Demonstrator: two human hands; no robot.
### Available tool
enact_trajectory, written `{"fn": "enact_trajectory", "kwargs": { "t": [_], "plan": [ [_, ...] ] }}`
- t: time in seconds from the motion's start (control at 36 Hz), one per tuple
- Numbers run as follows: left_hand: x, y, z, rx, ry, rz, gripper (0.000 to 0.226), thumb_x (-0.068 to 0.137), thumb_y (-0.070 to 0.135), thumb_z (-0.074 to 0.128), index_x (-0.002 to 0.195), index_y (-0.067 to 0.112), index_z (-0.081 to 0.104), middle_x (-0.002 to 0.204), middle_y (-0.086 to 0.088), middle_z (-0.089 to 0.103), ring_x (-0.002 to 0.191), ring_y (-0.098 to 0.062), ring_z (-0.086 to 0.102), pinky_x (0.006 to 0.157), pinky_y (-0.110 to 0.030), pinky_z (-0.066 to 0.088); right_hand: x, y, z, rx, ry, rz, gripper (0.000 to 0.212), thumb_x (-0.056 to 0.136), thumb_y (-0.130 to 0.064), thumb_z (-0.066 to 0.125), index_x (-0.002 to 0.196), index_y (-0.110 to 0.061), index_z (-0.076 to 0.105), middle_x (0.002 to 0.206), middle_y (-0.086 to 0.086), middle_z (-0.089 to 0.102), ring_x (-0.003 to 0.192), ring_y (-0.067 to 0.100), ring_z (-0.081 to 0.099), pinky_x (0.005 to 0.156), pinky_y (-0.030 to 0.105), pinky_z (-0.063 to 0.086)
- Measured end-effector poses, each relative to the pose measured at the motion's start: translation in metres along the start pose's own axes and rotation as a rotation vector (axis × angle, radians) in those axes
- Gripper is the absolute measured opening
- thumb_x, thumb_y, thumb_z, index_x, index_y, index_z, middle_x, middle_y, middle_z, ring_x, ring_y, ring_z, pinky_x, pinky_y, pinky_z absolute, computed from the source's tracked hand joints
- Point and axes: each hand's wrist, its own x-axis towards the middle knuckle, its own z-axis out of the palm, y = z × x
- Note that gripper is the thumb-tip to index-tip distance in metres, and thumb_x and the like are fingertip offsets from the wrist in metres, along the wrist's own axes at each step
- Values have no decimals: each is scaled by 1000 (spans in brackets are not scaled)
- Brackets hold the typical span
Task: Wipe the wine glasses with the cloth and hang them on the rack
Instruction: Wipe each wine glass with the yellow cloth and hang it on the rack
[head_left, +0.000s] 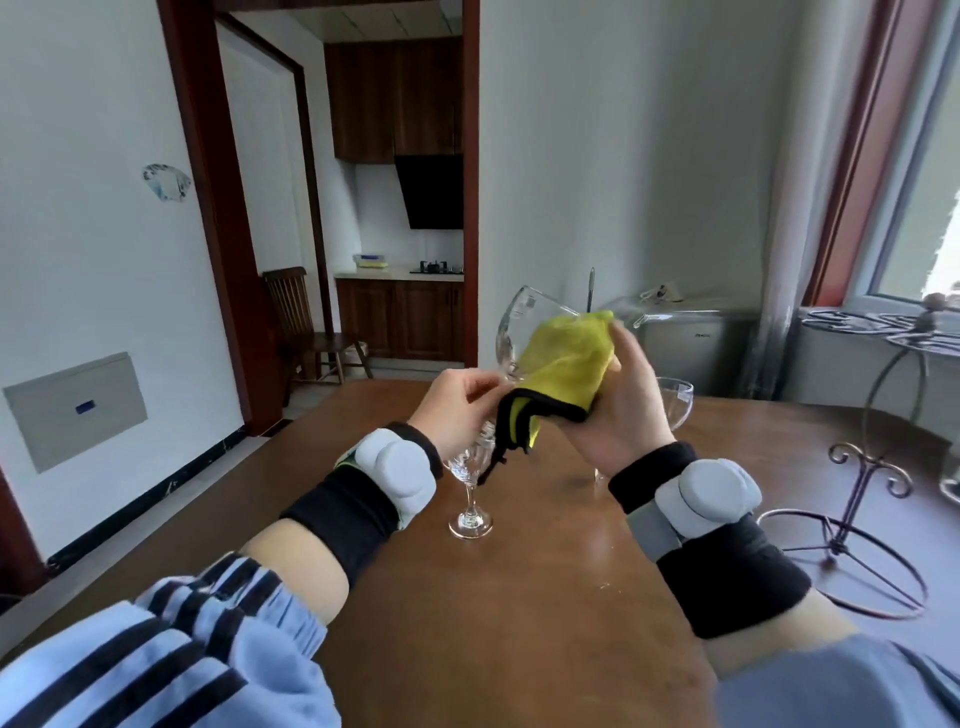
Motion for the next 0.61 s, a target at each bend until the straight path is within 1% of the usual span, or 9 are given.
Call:
{"fn": "enact_trajectory", "kwargs": {
  "t": [0.08, 0.14, 0.19, 0.25, 0.33, 0.39, 0.5, 0.56, 0.61],
  "plan": [
    [-7, 10, 17, -176, -101, -34, 25, 98, 12, 51, 76, 13, 65, 71, -8, 56, 64, -16, 48, 64, -25, 38, -8, -7, -13, 159, -124, -14, 81, 86, -73, 33, 136, -14, 55, 132, 19, 60, 123, 37, 57, 106, 48, 42],
    [-11, 14, 25, -270, -163, -54, 31, 98, 15, 51, 69, 15, 63, 63, -7, 52, 55, -17, 41, 56, -25, 31, -14, -11, -19, 255, -125, -28, 79, 91, -71, 29, 127, -9, 63, 123, 22, 65, 109, 39, 66, 92, 50, 53],
    [-15, 17, 30, -358, -240, -79, 37, 94, 18, 51, 61, 18, 68, 56, 1, 57, 48, -8, 47, 50, -16, 35, -18, -12, -22, 279, -121, -40, 71, 95, -63, 33, 105, -5, 73, 107, 21, 71, 91, 36, 72, 72, 49, 60],
    [-19, 19, 36, -461, -341, -107, 31, 85, 23, 53, 61, 19, 72, 56, 3, 60, 49, -6, 55, 53, -14, 45, -19, -13, -26, 260, -127, -67, 57, 95, -53, 43, 89, -8, 78, 98, 14, 72, 84, 32, 71, 68, 43, 60],
    [-23, 17, 45, -558, -435, -147, 27, 81, 25, 53, 66, 18, 74, 57, 2, 61, 49, -6, 58, 52, -16, 48, -20, -14, -29, 205, -111, -112, 32, 81, -38, 55, 77, -12, 73, 85, 8, 65, 71, 26, 64, 61, 34, 55],
    [-25, 15, 52, -543, -449, -151, 27, 80, 28, 54, 63, 20, 73, 57, 4, 60, 48, -5, 57, 50, -16, 43, -18, -12, -31, 155, -101, -131, 29, 75, -39, 59, 82, -11, 67, 86, 12, 60, 73, 28, 58, 66, 36, 52],
    [-24, 8, 61, -469, -319, -122, 31, 81, 32, 58, 64, 8, 66, 53, 2, 59, 47, -7, 52, 55, -17, 40, -10, -10, -28, 73, -7, -215, 41, 84, -44, 58, 112, -13, 61, 97, 10, 61, 84, 27, 59, 74, 38, 53],
    [-22, 4, 64, -394, -267, -117, 35, 84, 33, 63, 68, 1, 66, 54, 0, 59, 52, -15, 47, 57, -21, 35, -9, -8, -26, 26, 31, -211, 47, 90, -45, 57, 123, -11, 56, 96, 9, 61, 84, 27, 59, 70, 38, 54],
    [-21, 0, 65, -295, -227, -108, 36, 85, 37, 68, 67, 6, 70, 57, -4, 60, 60, -23, 41, 60, -29, 30, -6, -7, -31, 5, 35, -271, 25, 104, -27, 43, 120, -12, 55, 86, 7, 64, 75, 20, 64, 61, 31, 57]
  ]
}}
